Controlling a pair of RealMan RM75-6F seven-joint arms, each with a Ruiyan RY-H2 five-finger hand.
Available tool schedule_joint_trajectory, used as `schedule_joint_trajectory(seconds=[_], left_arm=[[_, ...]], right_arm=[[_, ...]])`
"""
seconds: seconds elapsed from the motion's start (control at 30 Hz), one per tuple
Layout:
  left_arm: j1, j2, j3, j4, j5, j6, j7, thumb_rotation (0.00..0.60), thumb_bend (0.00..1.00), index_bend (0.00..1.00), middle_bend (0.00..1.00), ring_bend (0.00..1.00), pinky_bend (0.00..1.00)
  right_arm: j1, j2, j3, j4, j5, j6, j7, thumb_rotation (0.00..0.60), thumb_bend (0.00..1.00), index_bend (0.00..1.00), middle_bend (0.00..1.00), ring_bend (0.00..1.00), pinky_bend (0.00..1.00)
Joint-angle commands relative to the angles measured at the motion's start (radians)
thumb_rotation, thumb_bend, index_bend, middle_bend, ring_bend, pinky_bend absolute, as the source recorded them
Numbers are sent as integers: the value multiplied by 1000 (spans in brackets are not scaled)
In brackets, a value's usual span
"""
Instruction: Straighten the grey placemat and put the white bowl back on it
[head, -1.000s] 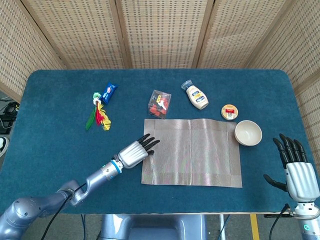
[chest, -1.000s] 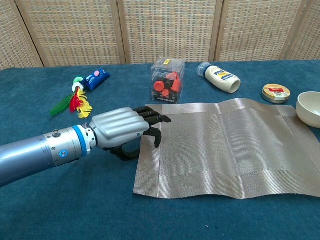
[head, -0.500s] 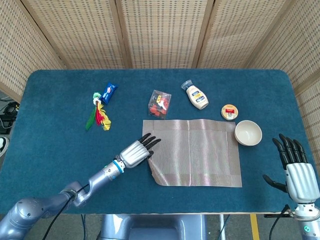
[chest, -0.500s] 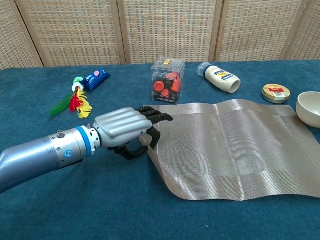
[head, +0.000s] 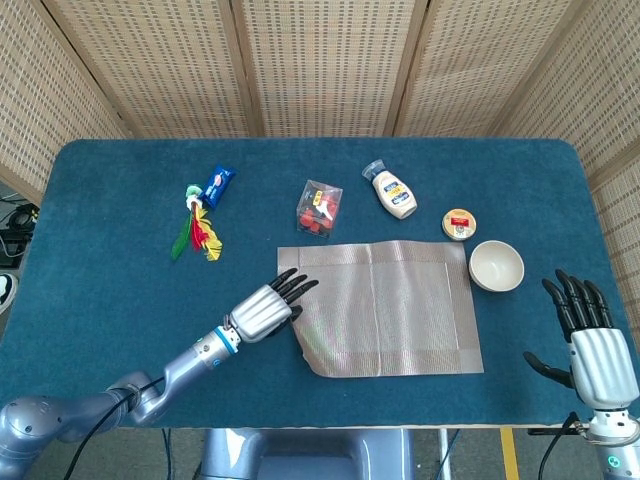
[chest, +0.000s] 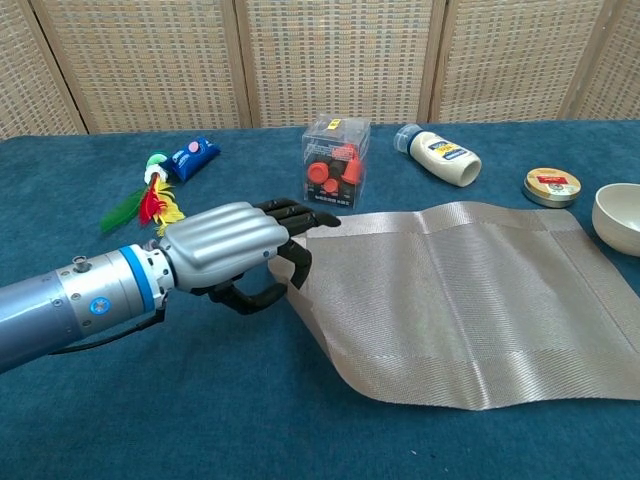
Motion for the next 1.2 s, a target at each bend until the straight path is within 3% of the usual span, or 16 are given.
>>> schedule_joint_trajectory(seconds=[0.03,0.37,0.57,0.87,1.2], left_arm=[[21,65,22,-79,13,18,58,600,579,793,0,0,0],[66,226,70,-296,-28,-42,252,600,580,801,0,0,0],[106,286,96,-368,-42,-36,326,600,581,801,0,0,0],[159,337,143,-352,3,8,351,600,582,801,0,0,0],[189,345,144,-302,18,27,329,600,582,798,0,0,0]], right_arm=[[-1,-1,-1,-2,-4,2,-3,600,0,90,0,0,0],[-5,-2,-4,-8,-17,6,-12,600,0,93,0,0,0],[-8,0,-4,-11,-22,10,-13,600,0,95,0,0,0],[-7,2,-5,-12,-24,2,-7,600,0,99,0,0,0],[-10,2,-7,-17,-35,9,-11,600,0,103,0,0,0]])
